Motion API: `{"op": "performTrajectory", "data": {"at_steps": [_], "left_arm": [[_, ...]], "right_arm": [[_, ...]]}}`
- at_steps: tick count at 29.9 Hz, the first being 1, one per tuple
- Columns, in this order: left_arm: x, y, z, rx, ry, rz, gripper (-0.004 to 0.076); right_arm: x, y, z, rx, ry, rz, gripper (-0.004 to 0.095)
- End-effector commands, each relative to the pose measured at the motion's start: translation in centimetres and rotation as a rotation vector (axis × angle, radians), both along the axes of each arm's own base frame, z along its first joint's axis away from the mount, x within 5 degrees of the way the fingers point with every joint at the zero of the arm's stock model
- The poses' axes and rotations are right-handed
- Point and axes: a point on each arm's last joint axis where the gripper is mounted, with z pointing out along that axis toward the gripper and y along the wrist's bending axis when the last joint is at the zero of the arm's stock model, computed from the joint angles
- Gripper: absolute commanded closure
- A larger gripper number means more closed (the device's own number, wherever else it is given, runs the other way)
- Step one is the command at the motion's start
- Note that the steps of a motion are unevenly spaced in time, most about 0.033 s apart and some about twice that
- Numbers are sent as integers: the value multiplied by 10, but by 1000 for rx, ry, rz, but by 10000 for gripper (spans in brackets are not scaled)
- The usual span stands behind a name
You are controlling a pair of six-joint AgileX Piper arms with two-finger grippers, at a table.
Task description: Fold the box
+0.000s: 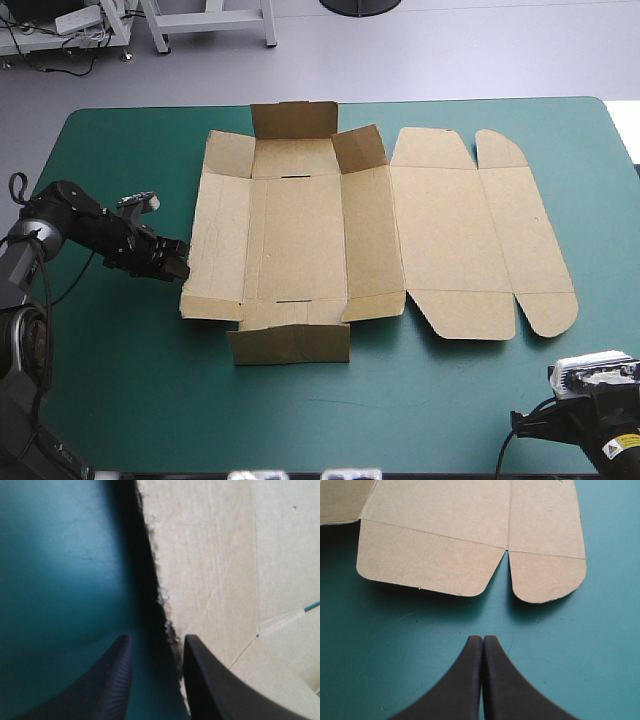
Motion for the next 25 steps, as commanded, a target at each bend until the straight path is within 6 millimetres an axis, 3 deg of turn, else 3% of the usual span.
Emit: {"op": "performTrajectory", "data": {"at_steps": [1,20,25], "left_arm": [[-1,-2,23,-28,-60,22,479],[5,-13,10,-190,29,37,479],[9,-30,6,-250,45,21,479]], "right_arm": [[4,-1,11,1,-62,-9,932],[4,-1,11,0,-64,-10,932],[5,-1,12,0,-73,-12,932]]}}
